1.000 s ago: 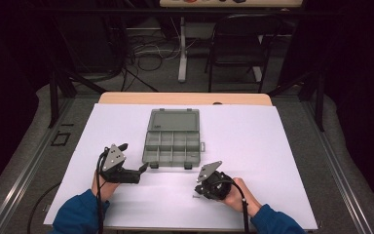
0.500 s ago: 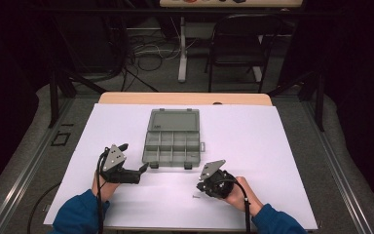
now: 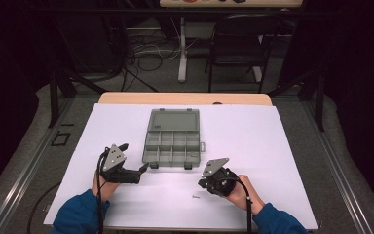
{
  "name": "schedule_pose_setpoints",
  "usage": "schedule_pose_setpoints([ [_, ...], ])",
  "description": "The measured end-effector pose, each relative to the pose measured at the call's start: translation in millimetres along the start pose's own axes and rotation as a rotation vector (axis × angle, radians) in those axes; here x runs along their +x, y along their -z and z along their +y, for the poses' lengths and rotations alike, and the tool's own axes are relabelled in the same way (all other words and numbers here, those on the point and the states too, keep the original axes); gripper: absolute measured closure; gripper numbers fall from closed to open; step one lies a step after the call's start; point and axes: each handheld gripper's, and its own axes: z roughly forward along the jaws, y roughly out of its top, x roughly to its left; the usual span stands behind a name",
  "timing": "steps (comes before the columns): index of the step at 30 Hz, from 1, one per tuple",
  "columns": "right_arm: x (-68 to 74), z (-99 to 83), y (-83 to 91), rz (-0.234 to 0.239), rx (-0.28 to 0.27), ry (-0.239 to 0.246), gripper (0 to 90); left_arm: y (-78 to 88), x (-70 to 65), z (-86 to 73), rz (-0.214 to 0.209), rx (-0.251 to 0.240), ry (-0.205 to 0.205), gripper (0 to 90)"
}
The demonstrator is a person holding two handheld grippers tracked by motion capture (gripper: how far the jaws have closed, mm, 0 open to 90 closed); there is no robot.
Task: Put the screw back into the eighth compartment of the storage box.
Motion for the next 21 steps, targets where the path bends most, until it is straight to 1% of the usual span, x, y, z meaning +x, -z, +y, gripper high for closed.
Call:
schedule_pose_setpoints([
  [1, -0.6, 0.2, 0.9, 0.003, 0.006, -0.001, 87.9, 0.1, -0.5, 0.0, -0.002, 0.001, 0.003, 0.0],
  [4, -1.4, 0.5, 2.9, -0.007, 0.0, 0.006, 87.9, 0.1, -0.5, -0.2, -0.002, 0.003, -0.002, 0.0],
  [9, -2.3, 0.9, 6.5, -0.025, -0.011, -0.013, 87.9, 0.3, -0.5, -0.3, -0.004, 0.0, 0.002, 0.0],
  [10, -3.1, 1.3, 7.0, -0.025, -0.011, -0.005, 87.9, 0.1, -0.4, -0.2, -0.001, 0.003, -0.004, 0.0],
  [11, -4.0, 1.5, 7.7, -0.026, -0.017, -0.002, 87.9, -0.1, -0.3, -0.1, -0.003, 0.002, -0.001, 0.0],
  [12, -3.7, 1.8, 8.1, -0.03, -0.019, -0.012, 87.9, -0.1, -0.2, 0.0, -0.004, 0.002, 0.001, 0.0],
  [13, -4.3, 1.9, 8.4, -0.033, -0.02, -0.009, 87.9, -0.1, -0.3, 0.0, -0.002, 0.003, -0.004, 0.0],
  [15, -4.9, 2.4, 10.2, -0.029, 0.0, -0.006, 87.9, -0.5, -0.5, -0.5, -0.005, 0.003, -0.001, 0.0],
  [17, -5.1, 2.0, 9.7, -0.041, -0.022, -0.012, 87.9, -0.7, -0.1, -0.5, -0.002, 0.001, 0.002, 0.0],
  [21, -5.2, 2.6, 12.2, -0.047, -0.022, -0.008, 87.9, -0.9, -1.2, -0.4, -0.001, 0.002, 0.001, 0.0],
])
